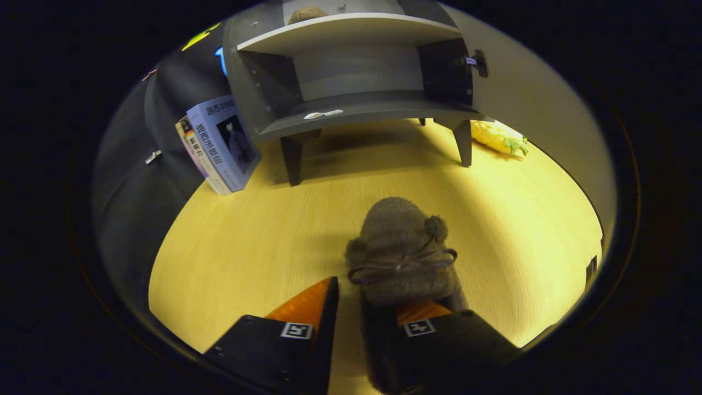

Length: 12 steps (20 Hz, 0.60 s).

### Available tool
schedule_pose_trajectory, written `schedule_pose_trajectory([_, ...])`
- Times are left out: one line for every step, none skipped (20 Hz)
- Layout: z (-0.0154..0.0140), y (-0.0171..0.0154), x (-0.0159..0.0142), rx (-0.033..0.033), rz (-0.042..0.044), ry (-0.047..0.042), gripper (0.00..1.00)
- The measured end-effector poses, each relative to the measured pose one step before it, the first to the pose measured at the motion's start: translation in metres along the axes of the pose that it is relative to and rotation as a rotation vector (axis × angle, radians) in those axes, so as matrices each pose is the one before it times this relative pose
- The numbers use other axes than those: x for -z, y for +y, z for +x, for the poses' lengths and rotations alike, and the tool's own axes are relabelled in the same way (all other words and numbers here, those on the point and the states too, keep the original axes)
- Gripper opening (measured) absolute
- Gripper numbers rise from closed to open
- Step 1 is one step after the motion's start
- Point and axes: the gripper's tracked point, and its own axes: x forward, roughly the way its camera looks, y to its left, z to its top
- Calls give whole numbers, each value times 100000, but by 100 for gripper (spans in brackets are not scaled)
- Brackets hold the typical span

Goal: Open the shoe cabinet door, grab the shoes and put them into the shoe cabinet, then close the shoe cabinet door.

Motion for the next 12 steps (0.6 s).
schedule_pose_trajectory([445, -200, -481, 1026, 2180, -1952, 32])
schedule_pose_trajectory([93, 119, -275, -348, 1478, -1352, 20])
schedule_pose_trajectory([517, -106, -517, -231, -552, -2542, 15])
schedule_pose_trajectory([-461, -192, -296, -1219, -904, -1234, 11])
schedule_pose_trajectory([-69, 264, -297, -1369, -804, -1919, 7])
schedule_pose_trajectory([-321, -31, -475, -688, -862, -2014, 7])
schedule_pose_trajectory([-279, -119, -592, -116, -224, -1457, 7])
schedule_pose_trajectory([-575, -58, -636, -664, -370, -1224, 7])
schedule_pose_trajectory([-745, -40, -1031, -733, -56, -1763, 7])
schedule_pose_trajectory([-996, 114, -1335, -1491, -59, -2410, 7])
schedule_pose_trajectory([-949, 106, -1465, -1400, -101, -2280, 7])
schedule_pose_trajectory([-1080, 173, -1787, -1359, 132, -3036, 7])
